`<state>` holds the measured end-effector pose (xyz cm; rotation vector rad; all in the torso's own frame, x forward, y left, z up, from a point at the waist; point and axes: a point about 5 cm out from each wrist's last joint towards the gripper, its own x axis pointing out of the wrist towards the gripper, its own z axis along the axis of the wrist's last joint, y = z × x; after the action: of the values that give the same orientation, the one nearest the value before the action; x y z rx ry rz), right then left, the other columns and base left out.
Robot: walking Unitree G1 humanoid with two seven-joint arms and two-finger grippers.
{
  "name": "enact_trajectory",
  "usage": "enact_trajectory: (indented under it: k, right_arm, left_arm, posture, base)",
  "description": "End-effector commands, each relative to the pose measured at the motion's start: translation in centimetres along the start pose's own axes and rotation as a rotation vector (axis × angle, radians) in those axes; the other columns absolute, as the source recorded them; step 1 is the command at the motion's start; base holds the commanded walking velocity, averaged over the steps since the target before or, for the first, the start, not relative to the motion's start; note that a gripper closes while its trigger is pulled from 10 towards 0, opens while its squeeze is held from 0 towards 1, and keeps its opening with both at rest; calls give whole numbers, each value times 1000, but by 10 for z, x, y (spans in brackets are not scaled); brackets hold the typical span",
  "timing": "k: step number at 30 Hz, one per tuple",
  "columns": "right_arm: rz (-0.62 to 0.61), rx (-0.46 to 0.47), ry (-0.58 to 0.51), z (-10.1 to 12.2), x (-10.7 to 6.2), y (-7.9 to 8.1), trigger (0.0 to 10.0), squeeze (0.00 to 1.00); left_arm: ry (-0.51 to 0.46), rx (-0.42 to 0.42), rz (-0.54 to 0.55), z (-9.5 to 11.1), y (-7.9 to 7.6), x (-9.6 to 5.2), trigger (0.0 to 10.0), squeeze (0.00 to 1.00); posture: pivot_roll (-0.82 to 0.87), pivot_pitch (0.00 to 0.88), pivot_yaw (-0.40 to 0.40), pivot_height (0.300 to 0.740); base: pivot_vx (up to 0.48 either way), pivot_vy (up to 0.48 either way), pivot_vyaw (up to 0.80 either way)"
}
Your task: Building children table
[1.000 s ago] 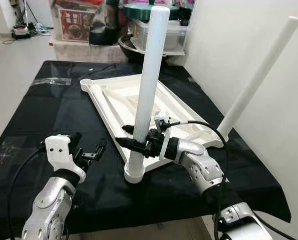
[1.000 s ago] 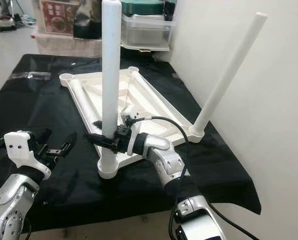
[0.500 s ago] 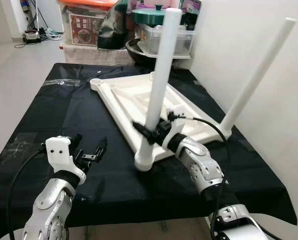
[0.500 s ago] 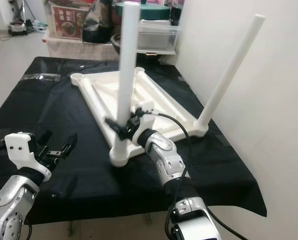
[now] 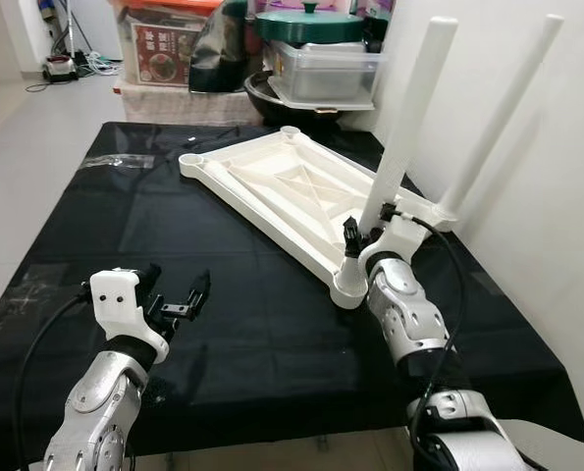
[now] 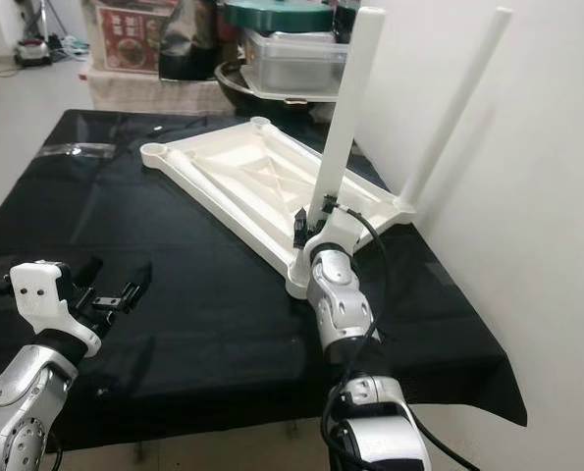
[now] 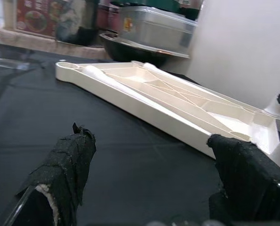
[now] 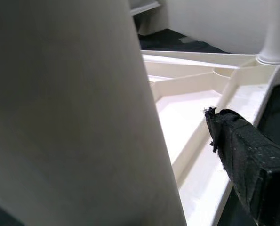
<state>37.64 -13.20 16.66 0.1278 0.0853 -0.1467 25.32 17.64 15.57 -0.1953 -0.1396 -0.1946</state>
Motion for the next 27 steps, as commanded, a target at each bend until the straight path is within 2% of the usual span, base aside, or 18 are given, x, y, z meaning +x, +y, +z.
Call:
enact_trajectory:
  k: [1,2,7,11,12,14,15,18,23,27]
  right_arm:
    - [-34,0,-1,2,3,0,10000,0]
    - [-47,7,-15,3,3,0,0,0]
    - [-71,50,-24,4,5,-1,0,0]
    - [-66,37,-6,1,5,-4,0,0]
    - [-61,21,0,1,5,-4,5725,0]
    - [-58,9,4,1,6,-4,5725,0]
    - [-62,-12,-23,4,5,-4,10000,0]
    - [-38,-26,-92,10,1,-5,10000,0]
    - [3,-33,-142,13,-6,-5,10000,0]
    - [68,-58,-231,20,-25,-9,10000,0]
  left_arm:
    - [14,-1,-2,-2,-1,1,10000,0]
    - [14,-1,-2,-2,-1,1,10000,0]
    - [14,-2,-2,-2,-2,1,10000,0]
    - [11,-5,-1,-2,-2,1,10000,0]
    - [11,-6,-2,-2,-2,1,10000,0]
    - [11,-6,-3,-2,-2,1,10000,0]
    - [12,-5,-3,-2,-2,1,10000,0]
    - [15,1,-3,-2,-2,1,10000,0]
    - [19,13,-1,-2,-3,0,10000,0]
    - [27,47,22,-1,-3,-2,10000,0]
  posture:
    - [104,0,-118,740]
    - [106,0,-121,740]
    - [106,0,-124,740]
    - [100,0,-123,740]
    - [97,0,-121,740]
    - [95,0,-120,740]
    - [94,0,-117,740]
    - [91,0,-118,740]
    - [86,0,-118,740]
    - [63,0,-107,740]
  base:
    - [0,0,0]
    - [0,0,0]
    - [0,0,0]
    - [0,0,0]
    - [0,0,0]
    - [0,0,0]
    - [0,0,0]
    - [0,0,0]
    - [0,0,0]
    - [0,0,0]
